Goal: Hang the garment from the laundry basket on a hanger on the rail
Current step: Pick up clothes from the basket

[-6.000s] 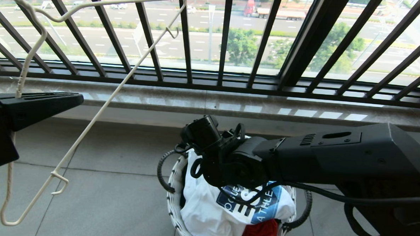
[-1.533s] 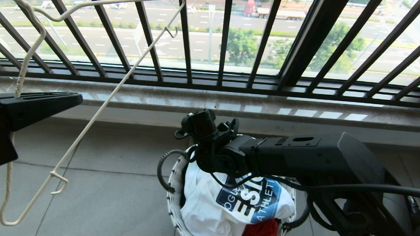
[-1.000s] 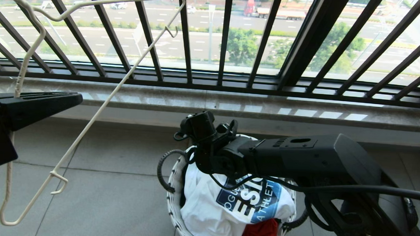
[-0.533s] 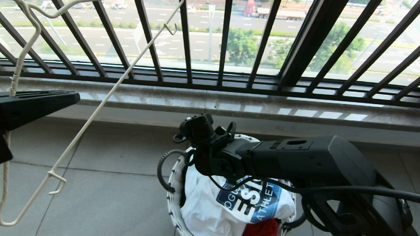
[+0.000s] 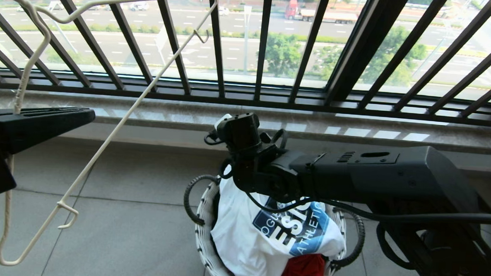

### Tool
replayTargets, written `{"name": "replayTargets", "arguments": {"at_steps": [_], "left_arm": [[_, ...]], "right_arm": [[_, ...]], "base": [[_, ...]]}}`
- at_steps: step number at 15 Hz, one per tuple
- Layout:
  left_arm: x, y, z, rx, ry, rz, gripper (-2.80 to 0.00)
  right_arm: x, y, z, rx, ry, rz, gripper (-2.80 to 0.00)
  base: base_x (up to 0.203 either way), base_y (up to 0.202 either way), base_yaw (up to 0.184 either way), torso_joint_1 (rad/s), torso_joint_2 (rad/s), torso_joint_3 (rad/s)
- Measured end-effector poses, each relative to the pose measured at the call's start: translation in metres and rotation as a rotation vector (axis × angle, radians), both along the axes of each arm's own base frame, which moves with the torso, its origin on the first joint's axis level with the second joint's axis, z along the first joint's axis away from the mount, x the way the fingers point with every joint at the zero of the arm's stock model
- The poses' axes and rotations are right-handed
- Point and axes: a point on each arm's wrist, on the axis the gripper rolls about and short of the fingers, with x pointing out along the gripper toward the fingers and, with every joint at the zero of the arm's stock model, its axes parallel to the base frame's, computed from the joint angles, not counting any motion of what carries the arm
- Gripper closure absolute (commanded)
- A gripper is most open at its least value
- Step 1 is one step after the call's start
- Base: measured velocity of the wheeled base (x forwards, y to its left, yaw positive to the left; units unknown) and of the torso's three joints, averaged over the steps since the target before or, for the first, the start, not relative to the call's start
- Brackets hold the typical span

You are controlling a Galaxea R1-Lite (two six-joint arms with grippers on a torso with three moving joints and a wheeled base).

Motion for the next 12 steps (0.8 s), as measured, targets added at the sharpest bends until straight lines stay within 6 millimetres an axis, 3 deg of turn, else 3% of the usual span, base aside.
{"name": "replayTargets", "arguments": {"at_steps": [6, 12], "left_arm": [[-0.001, 0.001, 0.003, 0.027, 0.05, 0.011, 0.0], [-0.001, 0.001, 0.003, 0.06, 0.128, 0.007, 0.0]], "right_arm": [[-0.043, -0.025, 0.017, 0.001, 0.04, 0.005, 0.0], [-0.082, -0.05, 0.064, 0.219, -0.005, 0.019, 0.0]], "base": [[0.0, 0.0, 0.0, 0.0, 0.0, 0.0], [0.0, 0.0, 0.0, 0.0, 0.0, 0.0]]}}
